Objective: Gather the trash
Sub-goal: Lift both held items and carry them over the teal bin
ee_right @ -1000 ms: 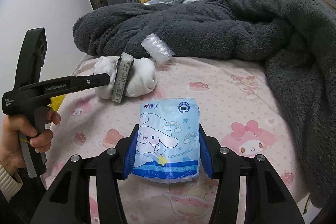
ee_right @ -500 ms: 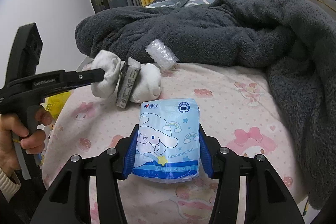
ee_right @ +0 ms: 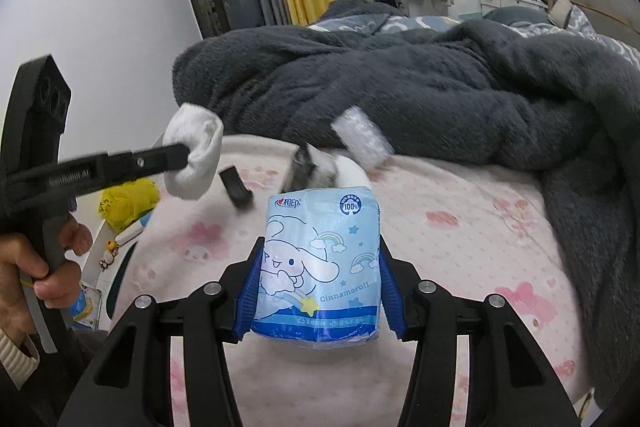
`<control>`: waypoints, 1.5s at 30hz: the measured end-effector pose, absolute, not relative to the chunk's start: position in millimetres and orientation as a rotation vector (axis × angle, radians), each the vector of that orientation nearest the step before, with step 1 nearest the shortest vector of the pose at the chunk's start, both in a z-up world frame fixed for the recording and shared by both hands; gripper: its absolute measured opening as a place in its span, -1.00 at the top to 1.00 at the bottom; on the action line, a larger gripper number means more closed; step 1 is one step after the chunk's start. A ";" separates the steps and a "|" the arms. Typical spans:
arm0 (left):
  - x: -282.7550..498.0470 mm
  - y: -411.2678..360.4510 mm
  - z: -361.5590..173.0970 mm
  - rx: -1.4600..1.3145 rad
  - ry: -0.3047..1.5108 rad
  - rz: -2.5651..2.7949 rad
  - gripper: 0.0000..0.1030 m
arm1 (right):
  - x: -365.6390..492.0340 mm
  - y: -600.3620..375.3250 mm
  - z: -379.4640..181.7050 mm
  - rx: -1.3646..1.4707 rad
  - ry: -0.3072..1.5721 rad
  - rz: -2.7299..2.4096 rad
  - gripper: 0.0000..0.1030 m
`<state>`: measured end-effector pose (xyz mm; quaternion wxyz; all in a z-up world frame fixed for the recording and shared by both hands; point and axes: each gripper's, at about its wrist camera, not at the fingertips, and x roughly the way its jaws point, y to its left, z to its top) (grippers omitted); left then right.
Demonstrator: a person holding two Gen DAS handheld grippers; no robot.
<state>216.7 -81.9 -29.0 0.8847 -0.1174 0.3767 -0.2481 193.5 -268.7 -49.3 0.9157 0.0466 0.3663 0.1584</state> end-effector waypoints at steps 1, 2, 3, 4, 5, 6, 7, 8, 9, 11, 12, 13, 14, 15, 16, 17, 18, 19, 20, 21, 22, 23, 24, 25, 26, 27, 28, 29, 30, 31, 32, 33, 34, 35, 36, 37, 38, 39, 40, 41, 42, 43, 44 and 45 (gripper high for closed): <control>215.9 -78.4 -28.3 -0.241 0.784 -0.512 0.38 | 194.7 -264.6 -46.8 0.095 0.750 0.330 -0.01; 215.1 -74.5 -28.1 -0.235 0.784 -0.505 0.38 | 195.1 -261.0 -44.8 0.094 0.747 0.333 -0.01; 213.9 -69.9 -28.1 -0.228 0.785 -0.498 0.38 | 196.0 -256.9 -42.7 0.092 0.743 0.336 -0.01; 212.7 -66.0 -28.2 -0.219 0.787 -0.491 0.38 | 197.1 -252.2 -40.4 0.091 0.739 0.340 -0.01; 212.3 -63.5 -28.2 -0.215 0.788 -0.488 0.38 | 197.6 -248.3 -38.5 0.089 0.736 0.344 -0.01; 210.9 -59.3 -28.1 -0.204 0.789 -0.482 0.38 | 198.4 -244.2 -36.5 0.088 0.733 0.348 -0.01; 209.3 -55.7 -27.9 -0.192 0.789 -0.474 0.38 | 199.4 -239.4 -34.3 0.086 0.730 0.354 -0.01; 209.0 -53.1 -28.4 -0.187 0.789 -0.472 0.38 | 199.7 -235.6 -32.5 0.084 0.728 0.359 -0.01; 208.0 -48.0 -29.1 -0.180 0.789 -0.466 0.38 | 200.2 -231.1 -30.8 0.081 0.726 0.363 -0.01; 206.1 -39.5 -30.3 -0.173 0.791 -0.457 0.38 | 200.8 -221.8 -27.5 0.076 0.723 0.372 -0.01; 204.4 -33.1 -31.5 -0.163 0.795 -0.445 0.38 | 201.4 -217.4 -25.9 0.075 0.721 0.376 -0.01; 203.6 -30.6 -31.6 -0.159 0.796 -0.442 0.38 | 201.8 -211.9 -24.3 0.073 0.719 0.382 -0.01; 201.9 -24.6 -33.1 -0.147 0.802 -0.428 0.38 | 201.8 -207.1 -22.5 0.070 0.717 0.387 -0.01; 201.1 -22.4 -33.8 -0.140 0.804 -0.423 0.38 | 202.0 -201.7 -21.2 0.068 0.716 0.392 -0.01; 199.7 -18.8 -34.7 -0.129 0.806 -0.415 0.38 | 202.4 -195.1 -19.5 0.064 0.715 0.400 -0.01; 198.2 -15.0 -35.7 -0.118 0.807 -0.406 0.38 | 202.7 -189.8 -18.6 0.061 0.714 0.407 -0.01; 196.2 -10.2 -37.1 -0.107 0.810 -0.396 0.38 | 202.9 -184.0 -17.6 0.057 0.714 0.414 -0.01; 195.3 -6.9 -38.2 -0.102 0.812 -0.390 0.38 | 203.5 -176.7 -16.6 0.052 0.713 0.423 -0.01; 194.2 -2.5 -39.5 -0.098 0.814 -0.383 0.38 | 204.1 -170.7 -16.1 0.047 0.714 0.431 -0.01; 192.8 4.0 -41.5 -0.093 0.818 -0.371 0.38 | 204.4 -166.6 -16.0 0.043 0.715 0.435 -0.01; 191.9 7.9 -42.8 -0.091 0.821 -0.366 0.38 | 204.6 -160.0 -15.9 0.039 0.717 0.444 -0.01; 190.9 12.0 -44.2 -0.089 0.825 -0.359 0.38 | 205.1 -154.7 -16.1 0.036 0.718 0.450 -0.01; 189.8 19.4 -47.1 -0.087 0.832 -0.347 0.38 | 206.0 -147.0 -16.2 0.032 0.720 0.460 -0.01; 189.3 23.4 -49.2 -0.086 0.837 -0.341 0.38 | 206.6 -142.2 -16.2 0.030 0.722 0.467 -0.01; 189.2 27.4 -51.2 -0.086 0.843 -0.335 0.38 | 207.2 -136.5 -15.9 0.027 0.724 0.475 -0.01; 188.7 33.9 -54.7 -0.086 0.852 -0.325 0.38 | 207.7 -130.2 -15.6 0.024 0.724 0.484 -0.01; 188.3 38.9 -57.6 -0.086 0.860 -0.317 0.38 | 207.8 -123.1 -15.2 0.019 0.724 0.495 -0.01; 187.7 42.9 -60.1 -0.087 0.867 -0.310 0.38 | 208.4 -117.4 -14.9 0.017 0.724 0.504 -0.01; 187.2 48.8 -64.3 -0.088 0.878 -0.300 0.38 | 208.9 -111.8 -14.3 0.015 0.724 0.514 -0.01; 186.6 54.8 -68.8 -0.090 0.890 -0.291 0.38 | 208.9 -106.2 -13.6 0.014 0.724 0.524 -0.01; 185.6 61.5 -73.3 -0.090 0.901 -0.281 0.38 | 209.4 -101.5 -13.4 0.014 0.724 0.532 -0.01; 184.9 64.3 -75.3 -0.090 0.906 -0.276 0.38 | 209.2 -95.5 -13.1 0.012 0.725 0.542 -0.01; 183.9 70.5 -79.8 -0.092 0.918 -0.268 0.38 | 209.7 -89.3 -13.3 0.009 0.726 0.551 -0.01; 183.5 73.8 -81.9 -0.093 0.924 -0.264 0.38 | 209.6 -84.1 -13.7 0.007 0.726 0.559 -0.01; 182.4 79.8 -86.0 -0.097 0.936 -0.256 0.38 | 209.8 -76.8 -14.2 0.003 0.729 0.571 -0.01; 182.0 85.5 -89.6 -0.098 0.948 -0.248 0.38 | 210.3 -71.6 -14.8 0.000 0.731 0.578 -0.01; 180.9 92.2 -94.4 -0.098 0.963 -0.237 0.38 | 210.5 -66.6 -15.5 -0.003 0.734 0.585 -0.01; 180.6 95.2 -95.5 -0.098 0.970 -0.232 0.38 | 211.3 -61.4 -16.6 -0.006 0.736 0.592 -0.01; 180.4 100.1 -98.9 -0.099 0.983 -0.224 0.38 | 211.4 -54.2 -17.7 -0.009 0.740 0.600 -0.01; 179.2 106.4 -103.6 -0.101 0.998 -0.214 0.38 | 211.0 -49.8 -18.4 -0.011 0.743 0.607 -0.01; 178.5 108.6 -105.3 -0.100 1.004 -0.210 0.38 | 211.3 -43.3 -19.4 -0.015 0.746 0.615 -0.01; 177.5 112.9 -109.6 -0.098 1.018 -0.201 0.38 | 211.8 -39.3 -20.1 -0.017 0.748 0.620 -0.01; 176.1 118.4 -114.3 -0.097 1.036 -0.192 0.38 | 212.0 -33.8 -20.9 -0.020 0.751 0.628 -0.01; 174.8 122.4 -118.0 -0.097 1.051 -0.185 0.38 | 212.0 -29.9 -21.5 -0.023 0.752 0.633 -0.01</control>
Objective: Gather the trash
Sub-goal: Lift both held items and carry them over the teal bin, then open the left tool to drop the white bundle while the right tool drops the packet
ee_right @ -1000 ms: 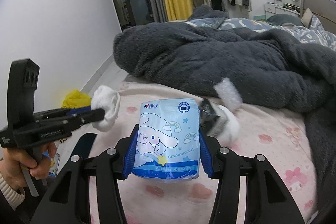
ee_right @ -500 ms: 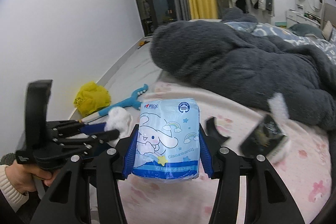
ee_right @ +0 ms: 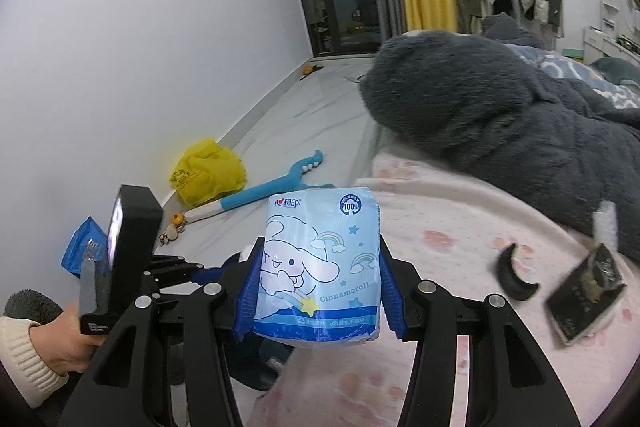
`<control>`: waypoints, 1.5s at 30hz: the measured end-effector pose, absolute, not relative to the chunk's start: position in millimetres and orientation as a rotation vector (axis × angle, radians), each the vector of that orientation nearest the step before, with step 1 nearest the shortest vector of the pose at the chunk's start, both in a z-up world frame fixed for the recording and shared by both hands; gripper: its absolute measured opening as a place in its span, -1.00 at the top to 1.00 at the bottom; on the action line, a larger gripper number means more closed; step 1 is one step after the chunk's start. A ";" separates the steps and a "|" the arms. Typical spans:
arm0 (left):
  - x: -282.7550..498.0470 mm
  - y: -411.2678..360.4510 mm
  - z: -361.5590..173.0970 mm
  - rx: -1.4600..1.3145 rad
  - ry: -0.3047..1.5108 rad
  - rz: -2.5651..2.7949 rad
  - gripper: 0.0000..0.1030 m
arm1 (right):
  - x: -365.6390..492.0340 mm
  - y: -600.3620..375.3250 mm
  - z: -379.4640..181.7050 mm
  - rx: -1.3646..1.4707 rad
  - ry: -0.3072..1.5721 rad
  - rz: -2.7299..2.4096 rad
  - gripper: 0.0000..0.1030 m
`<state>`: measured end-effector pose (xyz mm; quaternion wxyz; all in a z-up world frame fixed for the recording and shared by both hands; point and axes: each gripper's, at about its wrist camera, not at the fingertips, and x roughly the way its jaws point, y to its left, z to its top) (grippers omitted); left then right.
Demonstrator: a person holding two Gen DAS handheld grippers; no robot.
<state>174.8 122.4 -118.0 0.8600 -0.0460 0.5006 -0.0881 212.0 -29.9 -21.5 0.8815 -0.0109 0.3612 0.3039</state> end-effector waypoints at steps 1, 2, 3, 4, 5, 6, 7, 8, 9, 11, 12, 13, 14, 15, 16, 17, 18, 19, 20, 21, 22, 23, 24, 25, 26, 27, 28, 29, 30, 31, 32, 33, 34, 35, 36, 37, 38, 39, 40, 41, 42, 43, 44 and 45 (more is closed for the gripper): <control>174.6 125.3 -120.7 -0.096 1.059 -0.182 0.38 | 212.2 -24.7 -22.6 -0.027 0.755 0.640 -0.01; 173.9 128.4 -123.5 -0.097 1.070 -0.177 0.37 | 212.2 -20.5 -23.6 -0.030 0.758 0.645 -0.01; 171.8 134.9 -129.4 -0.098 1.092 -0.170 0.37 | 212.9 -16.3 -24.9 -0.033 0.763 0.651 -0.01; 172.2 137.5 -132.2 -0.099 1.101 -0.167 0.37 | 213.2 -11.7 -26.1 -0.037 0.767 0.657 -0.01; 171.3 140.9 -134.5 -0.100 1.112 -0.163 0.36 | 213.2 -7.9 -26.8 -0.039 0.770 0.661 -0.01; 169.2 147.2 -140.2 -0.103 1.136 -0.156 0.36 | 213.6 -2.5 -28.0 -0.042 0.774 0.667 -0.01; 169.1 148.5 -142.0 -0.103 1.145 -0.153 0.34 | 213.3 0.4 -29.1 -0.044 0.776 0.671 -0.01; 167.9 151.0 -144.4 -0.102 1.155 -0.150 0.33 | 213.2 4.3 -29.8 -0.046 0.777 0.675 -0.01; 165.2 156.7 -149.3 -0.103 1.176 -0.144 0.32 | 212.8 8.8 -30.7 -0.049 0.780 0.680 -0.01; 163.3 161.6 -155.7 -0.112 1.199 -0.141 0.20 | 213.1 17.2 -33.0 -0.055 0.786 0.689 -0.01; 162.0 163.3 -157.1 -0.113 1.204 -0.138 0.17 | 213.2 21.7 -34.2 -0.058 0.790 0.693 -0.01; 159.5 167.2 -160.7 -0.114 1.218 -0.135 0.09 | 212.8 26.6 -35.7 -0.062 0.794 0.697 -0.01; 157.0 170.7 -164.1 -0.115 1.231 -0.135 -0.04 | 212.9 31.0 -37.5 -0.065 0.799 0.700 -0.01; 155.3 173.6 -166.4 -0.116 1.239 -0.134 -0.10 | 213.2 35.3 -39.5 -0.067 0.804 0.704 -0.01; 154.0 175.4 -167.6 -0.115 1.240 -0.133 -0.20 | 213.8 40.4 -41.8 -0.070 0.810 0.708 -0.01; 151.3 178.7 -168.5 -0.115 1.243 -0.133 -0.24 | 214.3 44.6 -43.8 -0.072 0.815 0.711 -0.01; 149.8 179.5 -169.5 -0.116 1.244 -0.132 -0.25 | 214.4 49.3 -45.9 -0.076 0.821 0.715 -0.01; 147.1 183.6 -170.4 -0.119 1.243 -0.129 -0.28 | 214.7 53.7 -48.5 -0.081 0.827 0.719 -0.01; 146.0 186.3 -170.5 -0.122 1.240 -0.127 -0.31 | 214.8 57.9 -50.7 -0.086 0.832 0.721 -0.01; 142.2 192.7 -169.0 -0.132 1.231 -0.123 -0.32 | 215.1 63.9 -54.2 -0.093 0.841 0.724 -0.01; 141.7 195.3 -169.9 -0.137 1.226 -0.120 -0.33 | 215.3 67.5 -56.2 -0.097 0.846 0.725 -0.01; 140.0 198.1 -168.9 -0.143 1.220 -0.116 -0.35 | 215.9 71.3 -59.1 -0.101 0.852 0.727 -0.01; 136.2 204.9 -166.4 -0.155 1.207 -0.108 -0.35 | 216.4 75.8 -62.4 -0.105 0.861 0.729 -0.01; 139.6 209.3 -167.7 -0.163 1.202 -0.105 -0.36 | 216.6 80.7 -66.0 -0.110 0.870 0.732 -0.01; 137.6 213.9 -166.1 -0.174 1.191 -0.101 -0.37 | 217.0 84.5 -69.4 -0.115 0.877 0.735 -0.01; 138.5 215.8 -165.2 -0.178 1.186 -0.099 -0.37 | 217.3 89.0 -73.1 -0.122 0.886 0.736 -0.01; 137.0 220.7 -162.2 -0.189 1.171 -0.095 -0.39 | 217.8 93.5 -77.1 -0.129 0.898 0.738 -0.01; 135.1 224.4 -159.9 -0.197 1.159 -0.093 -0.39 | 218.2 97.2 -80.2 -0.133 0.907 0.740 -0.01; 135.6 226.1 -157.9 -0.201 1.152 -0.092 -0.39 | 218.4 99.4 -84.3 -0.138 0.917 0.743 -0.01; 133.8 230.7 -153.6 -0.212 1.133 -0.090 -0.39 | 218.8 103.0 -88.6 -0.146 0.928 0.742 -0.01; 133.5 233.7 -151.2 -0.218 1.123 -0.089 -0.39 | 219.3 106.5 -93.3 -0.152 0.941 0.741 -0.01; 130.9 237.9 -146.6 -0.227 1.101 -0.087 -0.39 | 220.0 108.9 -96.4 -0.154 0.950 0.741 -0.01; 130.6 239.6 -144.9 -0.229 1.093 -0.086 -0.39 | 220.8 112.1 -101.3 -0.157 0.964 0.740 -0.01; 129.5 242.2 -141.6 -0.230 1.078 -0.082 -0.39 | 221.8 114.8 -105.3 -0.159 0.976 0.740 -0.01; 128.7 243.5 -138.7 -0.231 1.067 -0.081 -0.39 | 222.5 117.7 -110.5 -0.161 0.993 0.740 -0.01; 126.4 247.1 -132.7 -0.234 1.043 -0.077 -0.39 | 223.0 120.6 -115.5 -0.163 1.009 0.740 -0.01; 125.8 248.4 -130.6 -0.234 1.036 -0.074 -0.39 | 223.4 122.8 -119.6 -0.167 1.021 0.739 -0.01; 125.3 250.1 -127.8 -0.234 1.026 -0.069 -0.39 | 223.5 126.0 -125.2 -0.175 1.035 0.738 -0.01; 124.4 251.9 -123.6 -0.236 1.009 -0.066 -0.39 | 223.7 128.2 -128.5 -0.181 1.043 0.736 -0.01; 123.8 254.1 -120.6 -0.241 0.993 -0.065 -0.39 | 224.3 130.3 -131.9 -0.187 1.051 0.735 -0.01; 123.0 255.8 -118.5 -0.246 0.983 -0.065 -0.39 | 224.5 132.6 -135.4 -0.192 1.062 0.733 -0.01; 121.3 258.9 -114.0 -0.258 0.964 -0.066 -0.37 | 225.1 134.7 -139.0 -0.197 1.072 0.730 -0.01; 120.2 260.6 -110.2 -0.261 0.958 -0.067 -0.35 | 225.6 136.2 -141.0 -0.200 1.080 0.728 -0.01; 119.0 262.5 -106.4 -0.267 0.946 -0.071 -0.34 | 226.2 137.7 -143.9 -0.204 1.091 0.726 -0.01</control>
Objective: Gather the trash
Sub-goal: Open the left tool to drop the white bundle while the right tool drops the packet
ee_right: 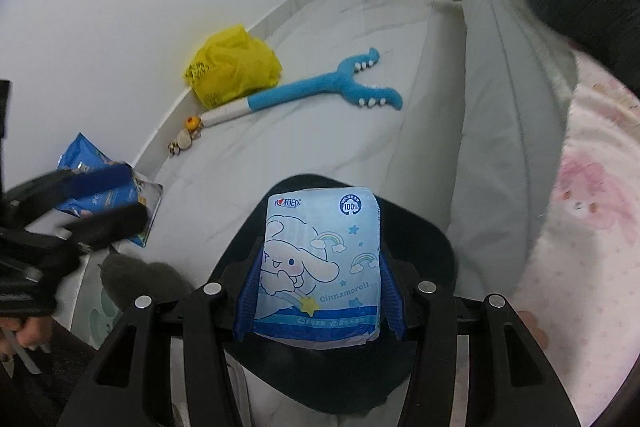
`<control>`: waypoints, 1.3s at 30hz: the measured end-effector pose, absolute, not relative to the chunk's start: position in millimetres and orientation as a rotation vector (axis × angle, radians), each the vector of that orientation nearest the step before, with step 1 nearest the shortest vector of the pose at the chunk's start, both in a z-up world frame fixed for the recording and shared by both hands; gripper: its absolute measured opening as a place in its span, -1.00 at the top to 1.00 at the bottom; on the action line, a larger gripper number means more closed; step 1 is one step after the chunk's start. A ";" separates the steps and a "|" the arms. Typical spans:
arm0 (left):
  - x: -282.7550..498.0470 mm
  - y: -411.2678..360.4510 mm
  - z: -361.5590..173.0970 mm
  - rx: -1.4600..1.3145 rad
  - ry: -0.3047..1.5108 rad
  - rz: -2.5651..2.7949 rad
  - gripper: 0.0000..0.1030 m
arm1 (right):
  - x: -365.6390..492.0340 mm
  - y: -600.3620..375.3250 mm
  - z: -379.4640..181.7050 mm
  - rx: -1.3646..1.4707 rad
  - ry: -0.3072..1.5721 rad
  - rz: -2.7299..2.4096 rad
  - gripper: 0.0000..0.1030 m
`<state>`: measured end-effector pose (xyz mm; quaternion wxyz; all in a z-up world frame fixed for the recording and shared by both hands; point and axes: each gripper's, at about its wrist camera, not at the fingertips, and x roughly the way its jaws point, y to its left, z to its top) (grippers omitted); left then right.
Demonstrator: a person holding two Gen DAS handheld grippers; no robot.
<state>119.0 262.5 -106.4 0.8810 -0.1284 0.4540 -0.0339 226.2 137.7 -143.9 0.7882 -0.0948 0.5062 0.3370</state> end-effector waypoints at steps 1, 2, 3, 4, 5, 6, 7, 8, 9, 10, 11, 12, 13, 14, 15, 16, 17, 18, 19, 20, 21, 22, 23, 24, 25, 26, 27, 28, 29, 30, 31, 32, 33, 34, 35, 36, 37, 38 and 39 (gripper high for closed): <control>118.8 263.4 -104.7 -0.269 0.941 -0.072 -0.32 | 226.8 139.5 -147.2 -0.211 1.100 0.723 -0.01; 117.2 266.0 -100.8 -0.273 0.927 -0.076 -0.28 | 227.1 141.2 -150.0 -0.217 1.107 0.721 -0.01; 116.4 266.7 -98.3 -0.274 0.919 -0.080 -0.27 | 226.9 143.5 -154.4 -0.226 1.120 0.719 -0.01; 116.1 267.6 -96.7 -0.274 0.914 -0.081 -0.25 | 226.8 144.6 -156.6 -0.232 1.126 0.718 -0.01; 115.0 269.0 -94.2 -0.277 0.904 -0.083 -0.23 | 226.8 145.9 -159.3 -0.239 1.134 0.716 -0.01; 114.4 270.0 -92.0 -0.280 0.898 -0.085 -0.22 | 226.8 147.4 -163.0 -0.247 1.145 0.714 -0.01; 113.5 271.0 -89.0 -0.284 0.889 -0.089 -0.18 | 226.7 149.9 -167.9 -0.255 1.155 0.712 -0.01; 112.2 272.0 -85.3 -0.288 0.878 -0.093 -0.15 | 226.5 151.3 -172.0 -0.263 1.165 0.708 -0.01; 111.3 272.7 -81.6 -0.288 0.867 -0.096 -0.13 | 226.5 151.6 -174.5 -0.269 1.171 0.705 -0.01; 110.5 272.6 -80.6 -0.286 0.862 -0.097 -0.11 | 226.1 152.2 -178.1 -0.279 1.180 0.700 -0.01; 109.8 272.6 -77.2 -0.284 0.851 -0.101 -0.09 | 226.1 153.2 -181.1 -0.285 1.186 0.695 -0.01; 109.0 272.5 -74.1 -0.284 0.841 -0.106 -0.08 | 226.4 153.8 -184.6 -0.292 1.194 0.691 -0.01; 107.3 271.7 -71.9 -0.284 0.832 -0.110 -0.08 | 227.1 154.0 -188.7 -0.297 1.202 0.686 -0.01; 106.3 271.4 -70.0 -0.284 0.826 -0.112 -0.08 | 227.4 154.4 -191.9 -0.301 1.207 0.681 -0.02; 105.9 271.9 -68.3 -0.283 0.821 -0.115 -0.08 | 227.7 154.2 -194.7 -0.307 1.212 0.674 -0.02; 105.4 271.1 -65.9 -0.283 0.815 -0.116 -0.08 | 228.7 154.6 -198.4 -0.310 1.216 0.668 -0.07; 105.1 270.6 -63.0 -0.282 0.806 -0.120 -0.08 | 229.4 154.5 -200.9 -0.316 1.220 0.658 -0.11; 104.4 270.1 -61.5 -0.281 0.801 -0.122 -0.08 | 229.4 153.6 -202.3 -0.320 1.220 0.649 -0.21; 104.3 269.2 -59.4 -0.281 0.795 -0.123 -0.08 | 229.5 154.3 -203.6 -0.324 1.220 0.644 -0.30; 104.8 268.3 -55.8 -0.282 0.786 -0.125 -0.08 | 230.3 154.8 -203.9 -0.329 1.219 0.639 -0.33; 105.1 267.9 -53.6 -0.282 0.781 -0.127 -0.08 | 230.4 153.6 -203.0 -0.330 1.215 0.631 -0.35; 105.7 266.3 -49.1 -0.283 0.770 -0.131 -0.08 | 230.5 152.6 -201.3 -0.327 1.211 0.631 -0.36; 106.2 264.9 -46.1 -0.282 0.763 -0.131 -0.08 | 231.1 152.1 -198.7 -0.321 1.206 0.631 -0.37; 106.3 264.5 -45.0 -0.280 0.760 -0.131 -0.08 | 231.4 151.2 -195.6 -0.315 1.197 0.632 -0.38; 106.6 261.7 -41.0 -0.272 0.749 -0.132 -0.08 | 231.8 150.5 -192.2 -0.309 1.189 0.636 -0.40; 106.6 260.3 -39.5 -0.268 0.745 -0.132 -0.08 | 231.5 149.8 -189.3 -0.303 1.183 0.641 -0.40; 106.2 258.6 -37.6 -0.263 0.740 -0.131 -0.08 | 231.2 149.0 -185.8 -0.298 1.176 0.645 -0.41; 106.9 256.9 -35.3 -0.260 0.735 -0.131 -0.08 | 231.0 147.8 -182.0 -0.290 1.169 0.651 -0.41; 107.8 254.8 -32.5 -0.263 0.728 -0.135 -0.08 | 230.6 146.1 -178.4 -0.281 1.162 0.658 -0.42; 108.2 254.1 -30.7 -0.265 0.724 -0.137 -0.08 | 229.8 144.4 -173.6 -0.268 1.152 0.669 -0.44; 109.2 253.0 -29.4 -0.265 0.721 -0.137 -0.08 | 228.7 142.6 -168.7 -0.255 1.140 0.678 -0.46; 111.3 249.2 -26.3 -0.262 0.715 -0.139 -0.08 | 227.7 140.0 -162.7 -0.246 1.126 0.685 -0.47; 112.1 247.1 -24.8 -0.258 0.712 -0.139 -0.08 | 227.0 137.9 -157.1 -0.237 1.115 0.690 -0.47; 112.5 246.5 -23.6 -0.254 0.711 -0.138 -0.08 | 226.8 135.4 -152.4 -0.228 1.104 0.697 -0.47; 114.3 240.9 -20.4 -0.242 0.707 -0.139 -0.08 | 226.2 133.0 -147.0 -0.219 1.089 0.704 -0.48; 114.8 239.0 -19.2 -0.239 0.704 -0.139 -0.08 | 225.4 129.6 -141.0 -0.210 1.072 0.708 -0.49; 115.9 233.9 -16.1 -0.230 0.699 -0.140 -0.08 | 225.1 126.0 -135.6 -0.202 1.057 0.710 -0.50; 116.2 232.4 -14.9 -0.227 0.697 -0.142 -0.08 | 224.8 122.7 -131.0 -0.195 1.044 0.713 -0.50; 117.1 228.0 -12.5 -0.218 0.693 -0.145 -0.08 | 224.7 118.2 -125.5 -0.187 1.029 0.712 -0.51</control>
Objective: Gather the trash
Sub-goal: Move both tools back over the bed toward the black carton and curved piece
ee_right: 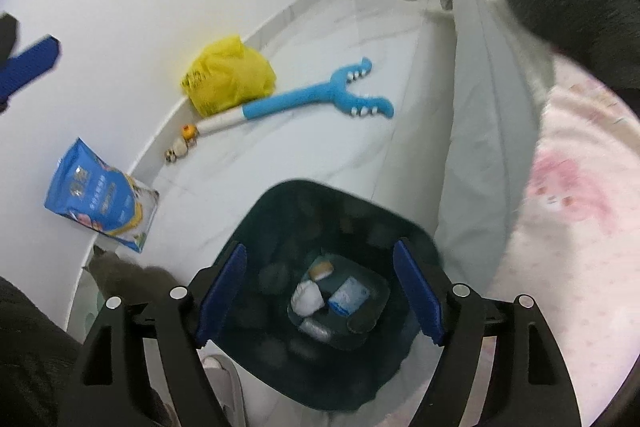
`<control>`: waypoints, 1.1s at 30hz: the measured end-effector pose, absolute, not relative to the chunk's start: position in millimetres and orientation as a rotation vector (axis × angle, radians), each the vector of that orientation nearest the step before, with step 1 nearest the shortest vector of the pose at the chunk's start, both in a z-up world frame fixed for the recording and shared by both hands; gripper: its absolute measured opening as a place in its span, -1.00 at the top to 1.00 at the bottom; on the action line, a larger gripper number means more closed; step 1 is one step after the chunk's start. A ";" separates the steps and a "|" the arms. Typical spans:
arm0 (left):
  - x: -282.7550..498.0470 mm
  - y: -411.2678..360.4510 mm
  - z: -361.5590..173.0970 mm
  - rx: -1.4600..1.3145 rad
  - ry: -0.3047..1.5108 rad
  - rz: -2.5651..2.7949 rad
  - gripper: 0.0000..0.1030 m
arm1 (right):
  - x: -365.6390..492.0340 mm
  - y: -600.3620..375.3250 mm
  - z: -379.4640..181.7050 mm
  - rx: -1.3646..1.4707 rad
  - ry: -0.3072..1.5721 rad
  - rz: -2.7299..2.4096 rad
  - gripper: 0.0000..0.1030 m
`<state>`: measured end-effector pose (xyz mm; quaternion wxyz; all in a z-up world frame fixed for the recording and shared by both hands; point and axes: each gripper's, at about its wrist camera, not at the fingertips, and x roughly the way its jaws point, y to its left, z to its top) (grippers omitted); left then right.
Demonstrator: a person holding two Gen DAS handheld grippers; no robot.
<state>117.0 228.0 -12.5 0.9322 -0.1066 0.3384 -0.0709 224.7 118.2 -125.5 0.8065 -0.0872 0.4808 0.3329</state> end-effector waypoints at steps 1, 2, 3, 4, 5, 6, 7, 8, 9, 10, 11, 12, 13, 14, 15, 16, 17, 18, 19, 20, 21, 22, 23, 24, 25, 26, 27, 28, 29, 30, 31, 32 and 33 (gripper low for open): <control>117.6 226.6 -12.1 -0.214 0.691 -0.146 -0.08 | 225.0 113.2 -120.6 -0.179 1.016 0.709 -0.52; 119.0 220.6 -9.3 -0.204 0.687 -0.149 -0.08 | 225.4 108.9 -116.9 -0.173 1.008 0.706 -0.52; 119.5 219.1 -8.3 -0.202 0.685 -0.151 -0.12 | 225.9 103.7 -112.7 -0.164 0.998 0.701 -0.52; 120.2 216.9 -7.2 -0.200 0.684 -0.153 -0.14 | 226.5 98.7 -108.4 -0.155 0.987 0.697 -0.52; 121.6 213.2 -5.9 -0.198 0.683 -0.158 -0.15 | 226.5 94.3 -104.8 -0.149 0.976 0.693 -0.52; 123.0 209.8 -4.9 -0.195 0.681 -0.162 -0.16 | 226.6 87.5 -99.0 -0.141 0.960 0.687 -0.53; 124.9 204.7 -3.4 -0.191 0.679 -0.168 -0.17 | 225.4 84.1 -95.7 -0.137 0.951 0.682 -0.53; 125.1 203.5 -3.3 -0.190 0.678 -0.171 -0.19 | 225.9 79.5 -92.4 -0.133 0.942 0.676 -0.53; 126.3 199.6 -2.2 -0.187 0.676 -0.176 -0.21 | 226.0 72.1 -87.5 -0.129 0.928 0.666 -0.54; 128.1 194.2 -0.8 -0.182 0.674 -0.183 -0.23 | 225.7 67.3 -85.4 -0.129 0.919 0.659 -0.54; 128.3 192.7 -0.9 -0.180 0.673 -0.186 -0.26 | 225.5 62.0 -82.7 -0.131 0.911 0.650 -0.54; 129.4 187.8 -0.3 -0.176 0.672 -0.192 -0.27 | 225.7 54.2 -79.1 -0.133 0.900 0.639 -0.55; 131.2 181.8 0.6 -0.170 0.671 -0.200 -0.28 | 225.2 48.9 -77.3 -0.134 0.894 0.631 -0.55; 132.6 177.4 1.2 -0.166 0.670 -0.206 -0.31 | 225.7 43.5 -76.0 -0.136 0.889 0.623 -0.55; 133.0 174.4 1.7 -0.164 0.670 -0.210 -0.32 | 225.7 37.2 -74.4 -0.139 0.883 0.614 -0.55; 133.9 171.0 2.2 -0.162 0.670 -0.215 -0.33 | 225.7 30.4 -73.0 -0.142 0.877 0.603 -0.55; 136.2 163.8 3.1 -0.156 0.669 -0.225 -0.36 | 225.7 25.1 -71.6 -0.141 0.873 0.595 -0.55; 136.9 160.9 3.4 -0.154 0.669 -0.228 -0.37 | 225.8 18.3 -69.8 -0.139 0.870 0.587 -0.55; 138.0 157.5 3.8 -0.151 0.669 -0.232 -0.38 | 225.4 12.2 -67.9 -0.136 0.866 0.578 -0.56; 140.3 150.4 4.6 -0.146 0.669 -0.243 -0.40 | 225.1 6.4 -66.5 -0.133 0.862 0.571 -0.56; 141.1 146.5 5.0 -0.144 0.669 -0.247 -0.42 | 225.5 -0.9 -64.5 -0.131 0.858 0.564 -0.56; 141.9 143.4 5.3 -0.142 0.668 -0.252 -0.43 | 224.7 -6.8 -63.3 -0.131 0.854 0.555 -0.57; 143.7 135.3 6.0 -0.136 0.666 -0.261 -0.44 | 224.4 -11.0 -62.2 -0.133 0.851 0.547 -0.57; 144.4 132.1 6.2 -0.134 0.666 -0.265 -0.45 | 223.7 -17.3 -60.9 -0.135 0.847 0.538 -0.57; 145.3 128.2 6.2 -0.131 0.665 -0.270 -0.45 | 223.8 -24.7 -59.0 -0.137 0.843 0.531 -0.58; 146.6 123.8 6.7 -0.128 0.664 -0.276 -0.48 | 223.8 -29.5 -57.6 -0.139 0.839 0.526 -0.58; 148.3 117.5 7.3 -0.127 0.664 -0.285 -0.51 | 223.4 -35.0 -55.8 -0.147 0.834 0.518 -0.61; 149.3 114.0 7.4 -0.126 0.664 -0.292 -0.52 | 222.6 -39.8 -54.0 -0.160 0.828 0.512 -0.64; 151.1 109.9 7.4 -0.125 0.666 -0.299 -0.54 | 222.1 -44.2 -52.8 -0.173 0.822 0.505 -0.65; 153.4 104.9 7.3 -0.122 0.667 -0.306 -0.57 | 221.0 -50.4 -51.3 -0.191 0.815 0.496 -0.66; 155.2 101.1 7.0 -0.118 0.668 -0.310 -0.59 | 221.1 -55.3 -50.7 -0.201 0.812 0.494 -0.66; 157.0 97.3 6.8 -0.115 0.670 -0.313 -0.60 | 220.6 -59.2 -50.2 -0.214 0.809 0.489 -0.66; 161.1 90.3 5.4 -0.113 0.679 -0.322 -0.60 | 220.0 -65.0 -49.9 -0.231 0.805 0.479 -0.67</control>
